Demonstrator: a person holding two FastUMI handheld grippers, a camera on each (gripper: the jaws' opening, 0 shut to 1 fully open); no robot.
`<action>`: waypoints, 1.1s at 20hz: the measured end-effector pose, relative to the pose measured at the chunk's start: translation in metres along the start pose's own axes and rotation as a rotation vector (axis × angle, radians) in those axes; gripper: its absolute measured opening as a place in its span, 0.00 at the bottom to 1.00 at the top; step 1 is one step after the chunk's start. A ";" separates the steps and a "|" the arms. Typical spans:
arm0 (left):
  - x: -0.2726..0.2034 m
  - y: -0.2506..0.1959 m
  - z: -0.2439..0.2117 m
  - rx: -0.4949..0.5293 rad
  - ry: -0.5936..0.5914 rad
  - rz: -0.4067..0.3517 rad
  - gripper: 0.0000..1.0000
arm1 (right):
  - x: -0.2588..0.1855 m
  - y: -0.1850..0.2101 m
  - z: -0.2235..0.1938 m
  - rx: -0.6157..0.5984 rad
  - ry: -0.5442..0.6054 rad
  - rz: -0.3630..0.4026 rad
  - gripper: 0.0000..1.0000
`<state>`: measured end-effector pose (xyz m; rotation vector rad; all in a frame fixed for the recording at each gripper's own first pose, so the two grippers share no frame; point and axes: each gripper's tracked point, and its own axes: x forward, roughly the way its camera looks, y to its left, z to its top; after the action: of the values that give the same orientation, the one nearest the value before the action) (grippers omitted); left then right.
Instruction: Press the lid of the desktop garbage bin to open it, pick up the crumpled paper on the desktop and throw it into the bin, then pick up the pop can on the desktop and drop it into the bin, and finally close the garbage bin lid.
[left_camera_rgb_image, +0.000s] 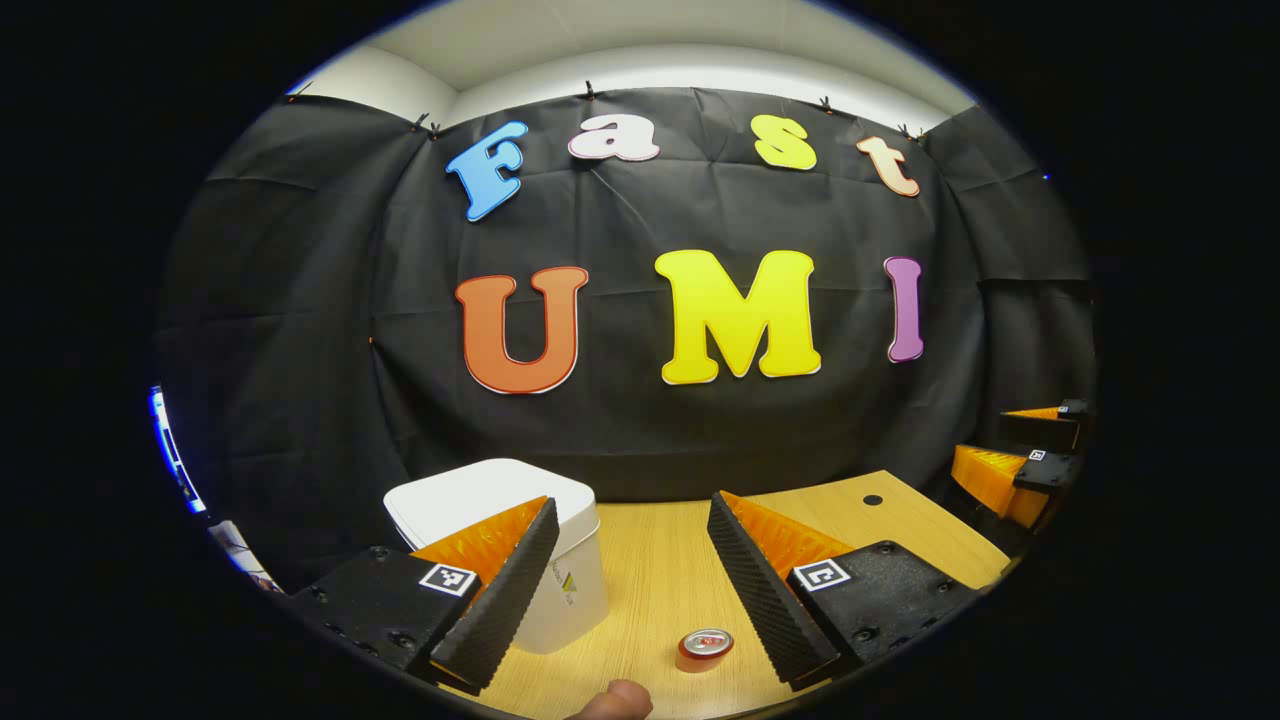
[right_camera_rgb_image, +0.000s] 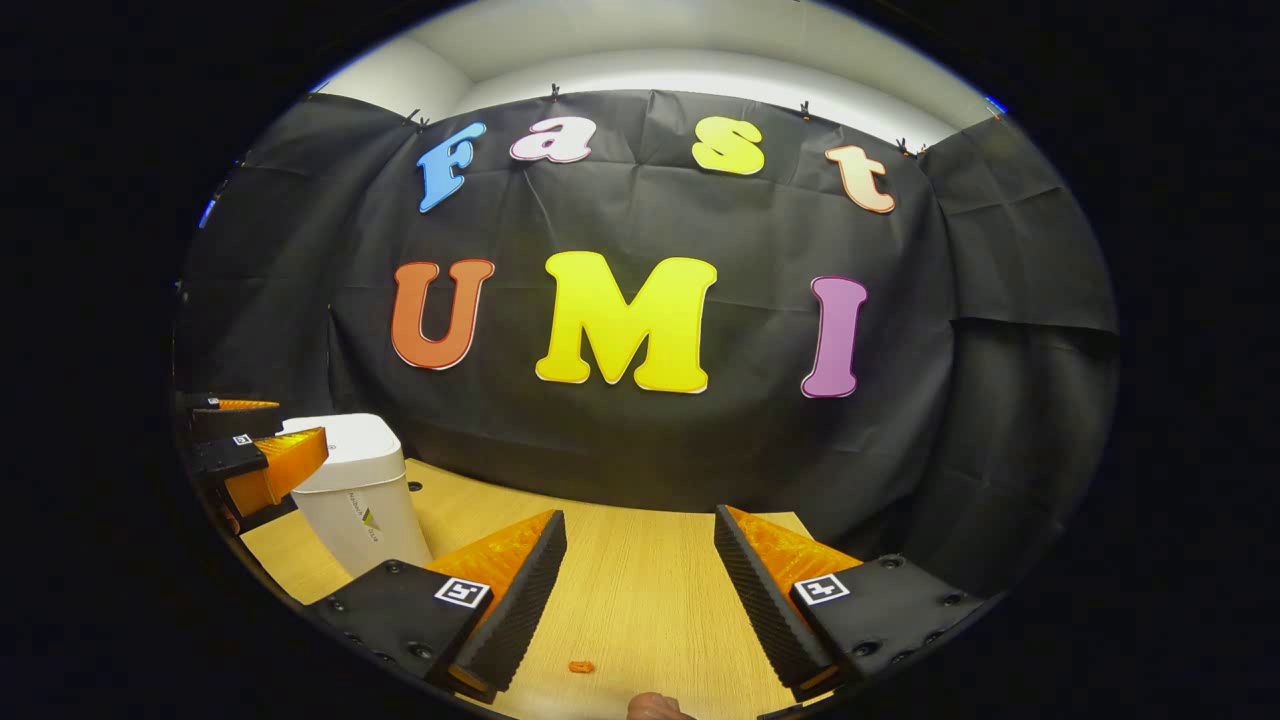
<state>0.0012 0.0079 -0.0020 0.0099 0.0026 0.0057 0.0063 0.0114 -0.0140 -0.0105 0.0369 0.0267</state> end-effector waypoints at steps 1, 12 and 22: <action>0.003 0.002 0.002 0.001 -0.005 0.003 0.99 | 0.003 -0.002 -0.001 -0.002 0.002 -0.007 0.94; 0.065 0.057 0.013 0.012 -0.025 0.156 0.96 | 0.025 -0.005 -0.014 -0.006 0.049 -0.025 0.94; 0.108 0.100 -0.027 -0.104 0.078 0.265 0.61 | 0.029 -0.001 -0.031 -0.018 0.117 -0.023 0.94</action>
<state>0.1086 0.1086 -0.0278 -0.0939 0.0795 0.2707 0.0342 0.0106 -0.0461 -0.0310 0.1532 0.0033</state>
